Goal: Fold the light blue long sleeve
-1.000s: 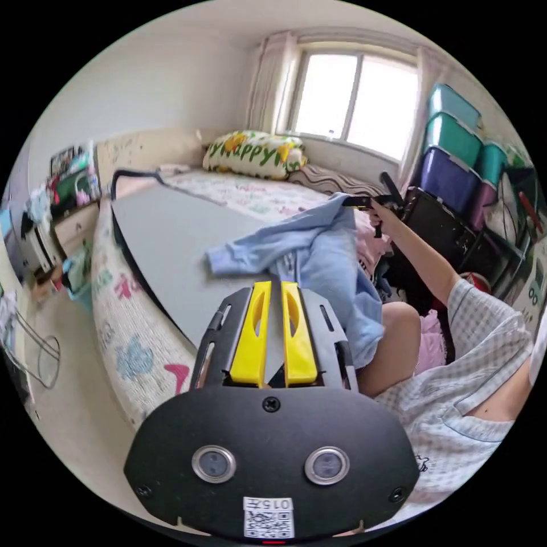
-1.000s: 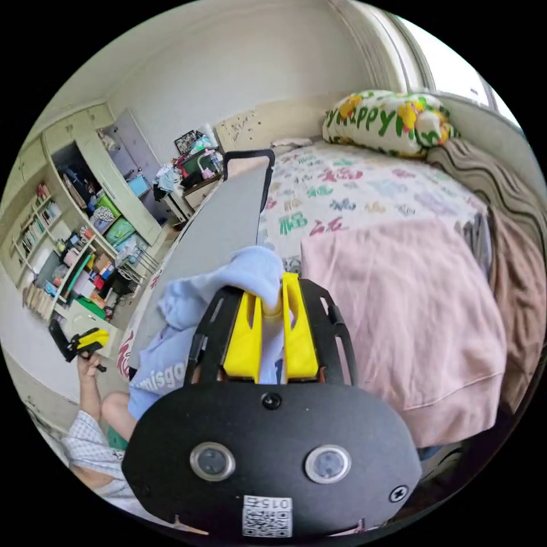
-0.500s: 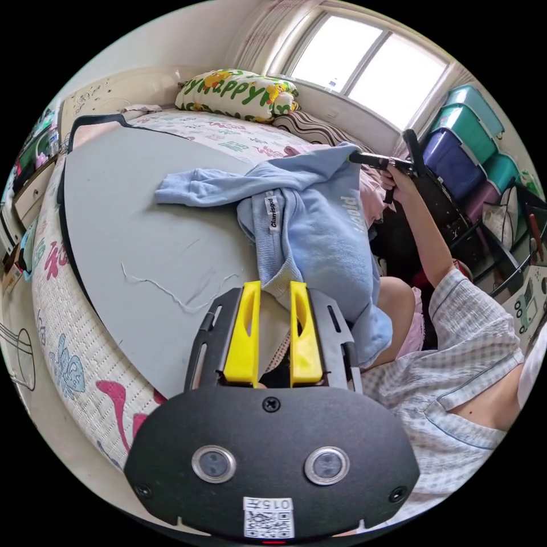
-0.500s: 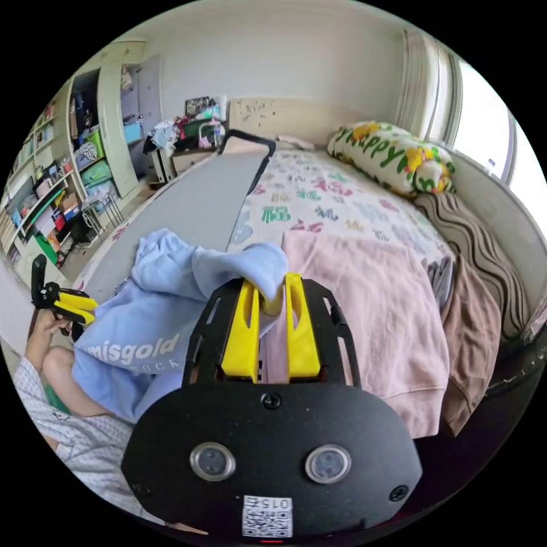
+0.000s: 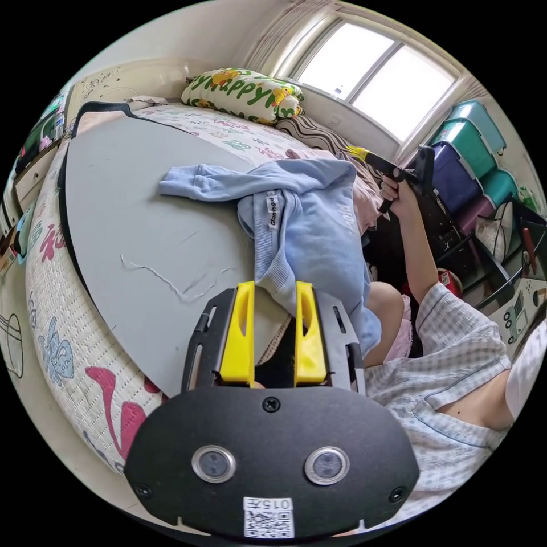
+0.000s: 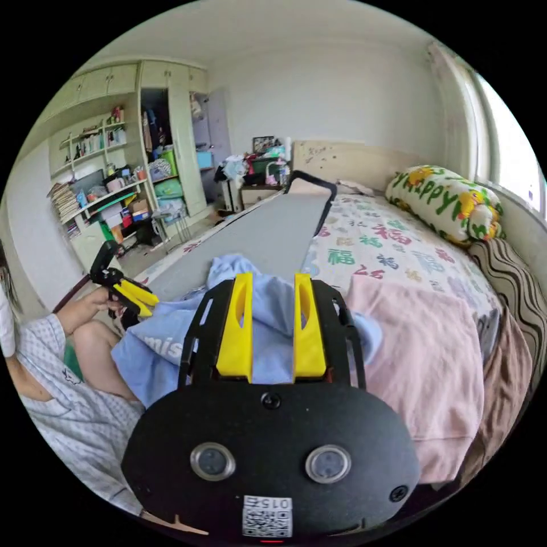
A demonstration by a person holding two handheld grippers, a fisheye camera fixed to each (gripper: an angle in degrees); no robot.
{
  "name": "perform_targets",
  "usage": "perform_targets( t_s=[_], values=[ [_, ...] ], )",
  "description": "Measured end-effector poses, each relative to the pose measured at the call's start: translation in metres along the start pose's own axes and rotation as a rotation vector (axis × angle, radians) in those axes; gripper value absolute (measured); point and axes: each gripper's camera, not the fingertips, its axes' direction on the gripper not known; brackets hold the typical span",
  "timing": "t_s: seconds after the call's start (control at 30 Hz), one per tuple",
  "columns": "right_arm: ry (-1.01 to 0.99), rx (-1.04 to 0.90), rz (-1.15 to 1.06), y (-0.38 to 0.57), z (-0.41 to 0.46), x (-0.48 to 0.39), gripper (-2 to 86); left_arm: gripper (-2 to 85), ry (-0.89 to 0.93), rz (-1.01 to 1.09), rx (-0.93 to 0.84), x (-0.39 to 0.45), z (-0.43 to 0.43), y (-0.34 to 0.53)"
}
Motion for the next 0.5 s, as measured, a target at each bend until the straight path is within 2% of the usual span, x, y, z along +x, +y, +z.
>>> perform_targets(
  t_s=[0.1,0.2,0.23,0.33,0.4,0.5],
  values=[
    [-0.125,-0.244,-0.103,-0.036,0.087,-0.027,10.4,9.5,0.004,-0.007,-0.009,0.001,0.014,-0.01],
    [-0.058,-0.391,-0.147,-0.053,0.14,-0.037,9.0,7.8,0.006,-0.011,-0.011,0.001,0.018,-0.015],
    [-0.042,-0.388,-0.151,-0.054,0.142,-0.037,8.0,7.3,0.005,-0.01,-0.01,0.001,0.019,-0.015],
    [0.043,-0.211,-0.036,-0.054,0.117,-0.016,3.1,5.7,-0.023,0.01,-0.001,0.005,0.017,-0.015],
    [0.13,0.013,0.155,-0.035,0.079,0.024,2.3,4.8,-0.036,0.036,0.011,0.009,0.015,-0.015],
    [0.315,0.088,0.394,0.002,0.043,0.083,1.9,4.4,-0.069,0.081,0.024,0.019,0.014,-0.018]
  ],
)
